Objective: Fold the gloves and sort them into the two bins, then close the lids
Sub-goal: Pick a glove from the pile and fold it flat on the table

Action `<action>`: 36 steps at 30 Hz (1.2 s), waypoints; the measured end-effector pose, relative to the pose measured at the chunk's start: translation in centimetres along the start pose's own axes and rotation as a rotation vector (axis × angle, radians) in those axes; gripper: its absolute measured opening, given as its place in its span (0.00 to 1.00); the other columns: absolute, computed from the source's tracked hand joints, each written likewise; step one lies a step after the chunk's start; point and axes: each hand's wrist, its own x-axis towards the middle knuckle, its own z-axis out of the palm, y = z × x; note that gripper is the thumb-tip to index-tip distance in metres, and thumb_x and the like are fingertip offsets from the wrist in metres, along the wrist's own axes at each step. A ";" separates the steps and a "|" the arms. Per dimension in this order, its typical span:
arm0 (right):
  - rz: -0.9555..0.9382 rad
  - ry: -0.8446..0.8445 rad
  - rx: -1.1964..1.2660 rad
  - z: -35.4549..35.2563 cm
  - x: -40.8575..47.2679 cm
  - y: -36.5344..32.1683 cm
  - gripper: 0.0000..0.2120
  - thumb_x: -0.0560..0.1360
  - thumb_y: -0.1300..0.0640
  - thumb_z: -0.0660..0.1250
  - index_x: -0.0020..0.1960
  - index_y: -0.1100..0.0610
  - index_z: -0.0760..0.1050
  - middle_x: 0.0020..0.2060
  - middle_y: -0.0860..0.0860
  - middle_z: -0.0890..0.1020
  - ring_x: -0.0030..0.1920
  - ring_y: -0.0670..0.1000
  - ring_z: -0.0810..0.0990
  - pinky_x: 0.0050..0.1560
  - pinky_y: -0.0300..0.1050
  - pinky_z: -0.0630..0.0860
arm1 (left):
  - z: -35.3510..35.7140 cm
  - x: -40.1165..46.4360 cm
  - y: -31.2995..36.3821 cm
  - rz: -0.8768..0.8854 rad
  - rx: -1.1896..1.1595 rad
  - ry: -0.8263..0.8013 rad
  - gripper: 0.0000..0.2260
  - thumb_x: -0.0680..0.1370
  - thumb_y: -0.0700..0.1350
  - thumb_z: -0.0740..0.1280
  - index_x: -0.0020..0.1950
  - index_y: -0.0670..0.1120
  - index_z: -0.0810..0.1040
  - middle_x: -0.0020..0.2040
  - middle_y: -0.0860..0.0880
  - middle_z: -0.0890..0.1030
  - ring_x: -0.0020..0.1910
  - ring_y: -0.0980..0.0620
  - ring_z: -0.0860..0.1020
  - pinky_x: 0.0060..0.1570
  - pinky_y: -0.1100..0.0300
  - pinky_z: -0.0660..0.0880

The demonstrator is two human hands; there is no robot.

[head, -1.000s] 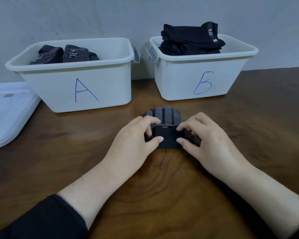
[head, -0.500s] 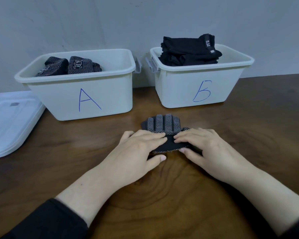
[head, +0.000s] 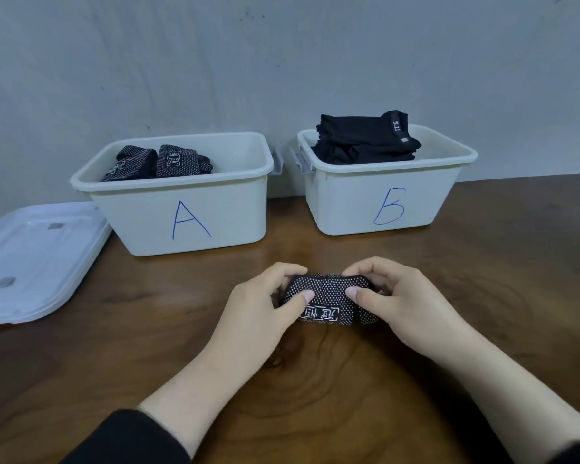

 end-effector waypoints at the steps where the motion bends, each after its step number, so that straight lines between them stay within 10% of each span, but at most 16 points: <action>1: 0.031 0.008 0.009 0.1 0.7 0.0 0.05 0.79 0.58 0.70 0.53 0.50 0.81 0.46 0.44 0.87 0.45 0.49 0.85 0.54 0.47 0.79 | 0.0 0.3 -0.1 0.019 0.044 0.066 0.12 0.77 0.47 0.72 0.60 0.56 0.80 0.47 0.61 0.81 0.48 0.63 0.78 0.48 0.74 0.70; 11: 0.137 0.051 -0.381 0.3 5.3 1.1 0.03 0.76 0.50 0.73 0.49 0.47 0.83 0.42 0.41 0.84 0.47 0.41 0.81 0.49 0.37 0.76 | -0.1 1.5 -2.1 0.307 0.512 -0.204 0.16 0.82 0.56 0.61 0.67 0.56 0.79 0.67 0.59 0.75 0.66 0.57 0.69 0.66 0.54 0.64; 19: 0.168 -0.474 -0.646 -0.8 8.8 -3.3 0.22 0.73 0.47 0.76 0.65 0.49 0.79 0.55 0.42 0.82 0.52 0.38 0.80 0.51 0.29 0.71 | -0.3 1.6 -2.3 0.323 0.478 -0.186 0.13 0.82 0.55 0.63 0.64 0.59 0.81 0.66 0.62 0.76 0.66 0.60 0.68 0.67 0.57 0.60; 25: 0.220 -0.621 -0.755 0.6 9.9 -5.1 0.16 0.74 0.49 0.75 0.60 0.52 0.80 0.49 0.44 0.84 0.53 0.48 0.82 0.56 0.44 0.79 | -1.6 2.0 -1.8 0.100 0.071 0.137 0.07 0.81 0.47 0.67 0.46 0.52 0.84 0.47 0.61 0.82 0.52 0.61 0.78 0.52 0.68 0.70; 30: 0.191 -0.384 -0.450 -0.7 8.6 -4.3 0.05 0.74 0.51 0.75 0.48 0.49 0.82 0.43 0.46 0.87 0.48 0.43 0.85 0.59 0.43 0.78 | -2.3 2.7 -1.7 -0.260 -0.384 0.356 0.06 0.80 0.48 0.67 0.49 0.52 0.83 0.44 0.56 0.85 0.46 0.59 0.82 0.52 0.63 0.76; 36: 0.175 -0.123 -0.084 0.7 6.8 -4.9 0.05 0.75 0.60 0.74 0.50 0.57 0.83 0.42 0.49 0.88 0.42 0.45 0.86 0.43 0.32 0.77 | -1.1 2.3 0.3 -0.565 -1.089 0.024 0.15 0.81 0.51 0.67 0.61 0.42 0.80 0.56 0.44 0.85 0.56 0.47 0.84 0.63 0.48 0.78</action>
